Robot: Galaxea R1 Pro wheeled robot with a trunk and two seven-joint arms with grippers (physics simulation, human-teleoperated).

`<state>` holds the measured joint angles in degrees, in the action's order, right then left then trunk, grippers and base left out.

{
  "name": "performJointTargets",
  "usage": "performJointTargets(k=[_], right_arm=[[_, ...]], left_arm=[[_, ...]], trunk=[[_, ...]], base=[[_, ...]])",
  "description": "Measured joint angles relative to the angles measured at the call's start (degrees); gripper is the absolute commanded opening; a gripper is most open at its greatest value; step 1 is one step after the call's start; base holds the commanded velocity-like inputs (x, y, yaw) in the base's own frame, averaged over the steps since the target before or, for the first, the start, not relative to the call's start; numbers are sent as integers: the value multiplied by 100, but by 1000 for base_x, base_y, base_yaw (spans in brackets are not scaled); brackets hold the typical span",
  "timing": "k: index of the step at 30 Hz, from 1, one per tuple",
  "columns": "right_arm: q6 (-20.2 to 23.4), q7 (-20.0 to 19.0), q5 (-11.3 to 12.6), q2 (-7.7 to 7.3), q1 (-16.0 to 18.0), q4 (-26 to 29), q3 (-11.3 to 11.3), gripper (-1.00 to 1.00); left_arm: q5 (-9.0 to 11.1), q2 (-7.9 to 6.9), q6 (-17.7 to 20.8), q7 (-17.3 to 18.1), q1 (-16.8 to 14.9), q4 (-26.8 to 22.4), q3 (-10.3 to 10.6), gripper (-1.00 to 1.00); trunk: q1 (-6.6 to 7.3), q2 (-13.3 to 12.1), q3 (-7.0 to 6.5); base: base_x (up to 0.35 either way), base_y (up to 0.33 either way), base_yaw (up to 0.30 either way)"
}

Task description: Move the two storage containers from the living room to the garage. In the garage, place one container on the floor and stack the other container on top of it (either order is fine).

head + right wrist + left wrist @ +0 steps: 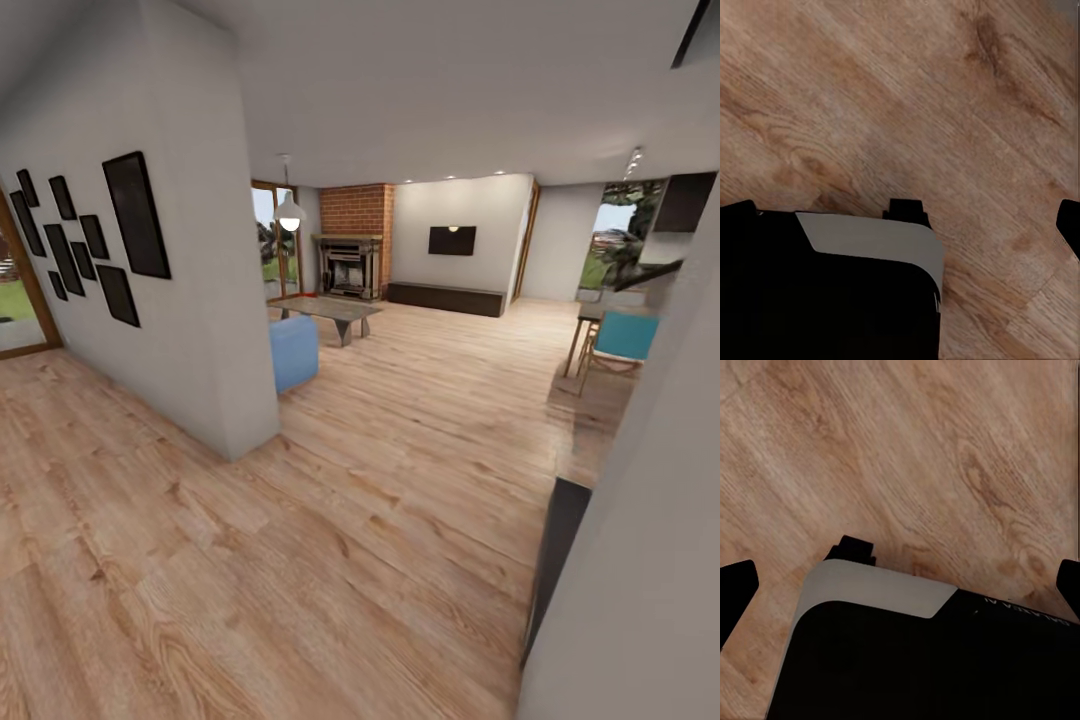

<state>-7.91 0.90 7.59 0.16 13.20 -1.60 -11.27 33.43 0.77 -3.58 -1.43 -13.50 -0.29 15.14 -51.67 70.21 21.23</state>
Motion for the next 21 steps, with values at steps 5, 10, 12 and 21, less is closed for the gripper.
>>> performJointTargets(k=[5, 10, 12, 21], right_arm=[[-11, -1, 5, 36, 0, 1, -13, 100], [-61, 14, -57, 60, 0, -4, -35, 100], [-66, 16, -50, 62, 0, -4, -36, 100], [-71, 22, 4, 48, 0, -6, -20, 100]], left_arm=[[-23, -2, 19, 0, 0, 0, 2, 100], [-24, -9, 26, 0, 1, -1, 2, 100], [-20, -9, 24, 0, 1, -1, 2, 100], [-3, -7, 22, 0, 0, 0, 2, 100]], trunk=[[0, 0, 0], [0, 0, 0], [0, 0, 0], [0, 0, 0]], base=[[322, 0, 2], [322, 0, 195], [322, 0, 265], [322, 0, 84]])
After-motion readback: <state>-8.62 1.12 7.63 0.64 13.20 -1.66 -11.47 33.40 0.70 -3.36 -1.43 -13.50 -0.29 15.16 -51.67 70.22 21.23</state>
